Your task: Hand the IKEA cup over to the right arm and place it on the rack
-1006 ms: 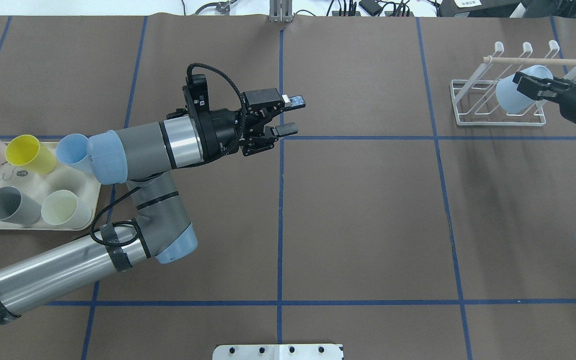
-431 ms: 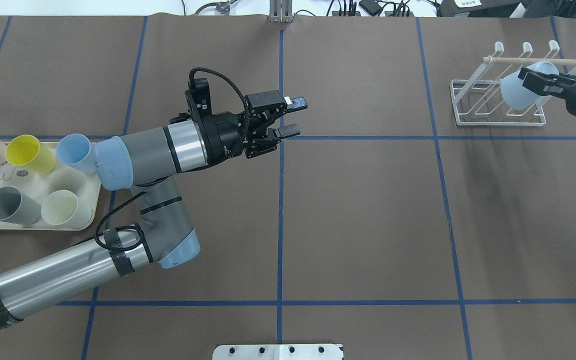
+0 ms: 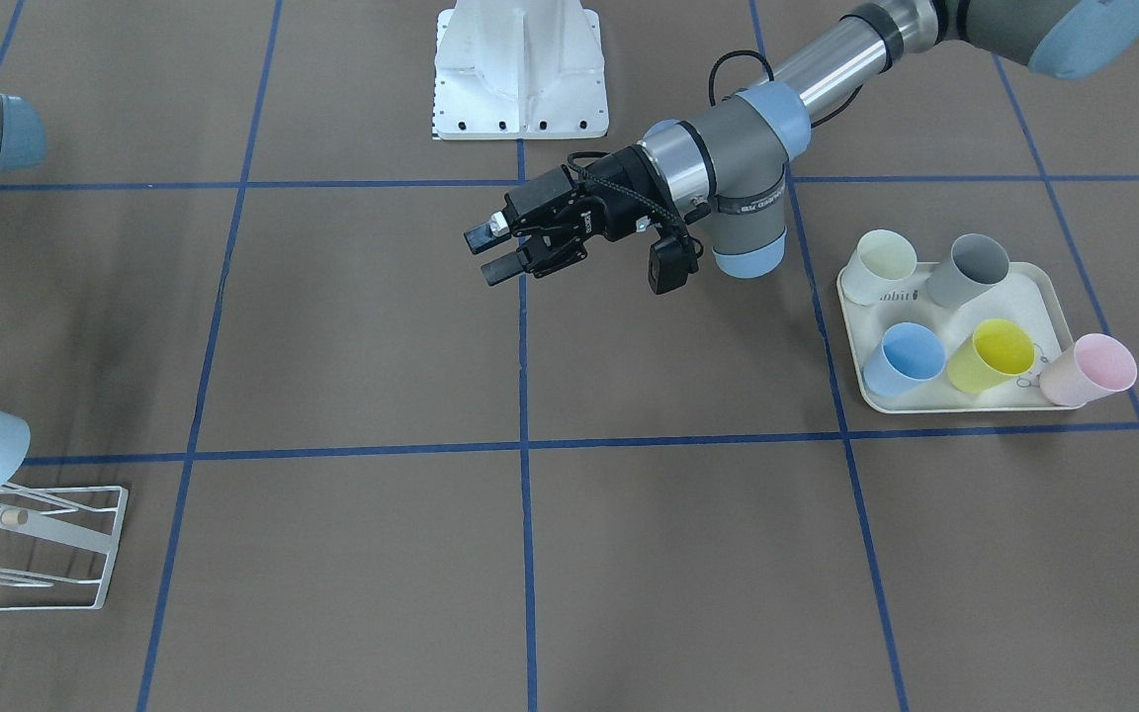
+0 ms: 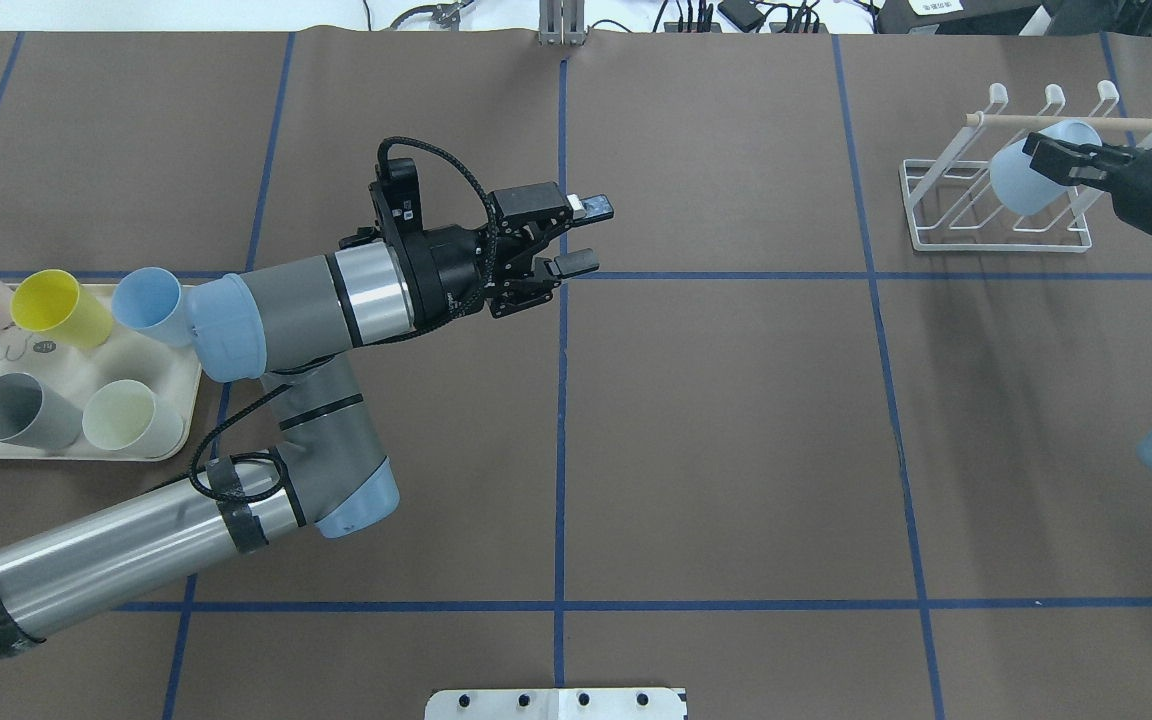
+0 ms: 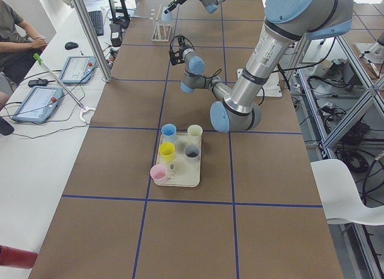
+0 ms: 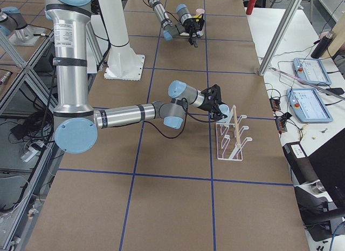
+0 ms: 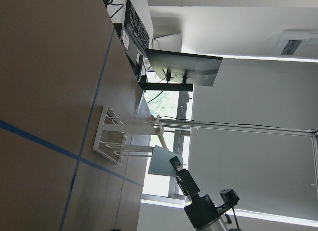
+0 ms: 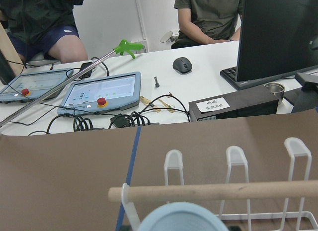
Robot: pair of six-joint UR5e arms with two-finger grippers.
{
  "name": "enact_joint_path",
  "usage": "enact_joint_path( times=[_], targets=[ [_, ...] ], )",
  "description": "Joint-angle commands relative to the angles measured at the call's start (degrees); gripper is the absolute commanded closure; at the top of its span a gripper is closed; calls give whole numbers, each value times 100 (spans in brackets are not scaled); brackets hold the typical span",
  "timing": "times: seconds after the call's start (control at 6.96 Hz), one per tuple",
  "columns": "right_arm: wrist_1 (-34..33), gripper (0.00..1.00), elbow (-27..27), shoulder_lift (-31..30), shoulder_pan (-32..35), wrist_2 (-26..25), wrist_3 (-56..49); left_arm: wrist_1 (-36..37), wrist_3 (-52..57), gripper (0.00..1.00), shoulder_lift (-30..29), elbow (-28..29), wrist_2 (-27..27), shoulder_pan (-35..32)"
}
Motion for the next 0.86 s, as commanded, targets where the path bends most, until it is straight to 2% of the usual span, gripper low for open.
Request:
enact_joint_path(
  times=[0.0,0.14,0.29,0.57,0.72],
  targets=[
    [10,100,-145,7,0,19,27,0,9,23,3,2,0,6],
    [19,100,-180,7,-9,63,36,0,9,23,3,2,0,6],
    [19,84,-181,16,-9,141,36,0,9,23,3,2,0,6],
    [19,40,-259,68,-35,256,36,0,9,23,3,2,0,6],
    [19,21,-295,86,-35,257,45,0,9,23,3,2,0,6]
  ],
)
